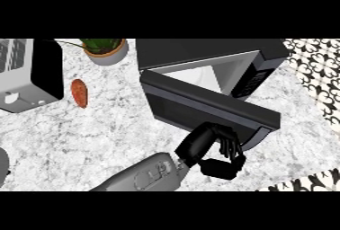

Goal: Pick up the milk, place it into the microwave and close the microwave

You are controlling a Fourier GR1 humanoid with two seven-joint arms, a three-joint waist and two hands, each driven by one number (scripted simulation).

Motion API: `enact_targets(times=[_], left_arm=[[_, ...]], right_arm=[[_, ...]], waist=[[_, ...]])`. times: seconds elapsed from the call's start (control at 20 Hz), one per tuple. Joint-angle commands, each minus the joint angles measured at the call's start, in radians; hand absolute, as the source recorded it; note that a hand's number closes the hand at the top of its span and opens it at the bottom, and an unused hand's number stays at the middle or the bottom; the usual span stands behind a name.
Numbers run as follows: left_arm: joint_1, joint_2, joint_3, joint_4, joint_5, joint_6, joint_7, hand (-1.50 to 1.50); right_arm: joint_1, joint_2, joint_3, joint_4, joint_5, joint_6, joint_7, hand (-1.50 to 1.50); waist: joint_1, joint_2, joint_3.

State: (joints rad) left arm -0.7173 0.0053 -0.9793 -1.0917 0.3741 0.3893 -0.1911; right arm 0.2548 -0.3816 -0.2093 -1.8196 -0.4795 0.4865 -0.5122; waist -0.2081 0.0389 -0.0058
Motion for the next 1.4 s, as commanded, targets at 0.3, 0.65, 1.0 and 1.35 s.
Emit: enact_targets(times=[0.3,0.65,1.0,1.35], left_arm=[[-0.171,-0.005,0.06,0.089,0.139,0.055,-0.052,1.5],[-0.28,-0.005,0.1,0.157,0.215,0.064,-0.054,1.5],[-0.36,-0.005,0.121,0.225,0.264,0.091,-0.068,1.5],[-0.422,-0.004,0.135,0.287,0.298,0.111,-0.074,1.5]], right_arm=[[-0.038,-0.057,-0.004,-0.059,-0.066,0.044,0.041,-1.5],[-0.076,-0.096,0.001,-0.066,-0.116,0.061,0.086,-1.5],[-0.098,-0.136,-0.012,-0.072,-0.159,0.082,0.109,-1.5],[-0.127,-0.181,-0.038,-0.07,-0.189,0.078,0.14,-1.5]], waist=[[-0.115,0.021,0.002],[-0.144,0.042,0.004],[-0.192,0.053,0.007],[-0.226,0.061,0.008]])
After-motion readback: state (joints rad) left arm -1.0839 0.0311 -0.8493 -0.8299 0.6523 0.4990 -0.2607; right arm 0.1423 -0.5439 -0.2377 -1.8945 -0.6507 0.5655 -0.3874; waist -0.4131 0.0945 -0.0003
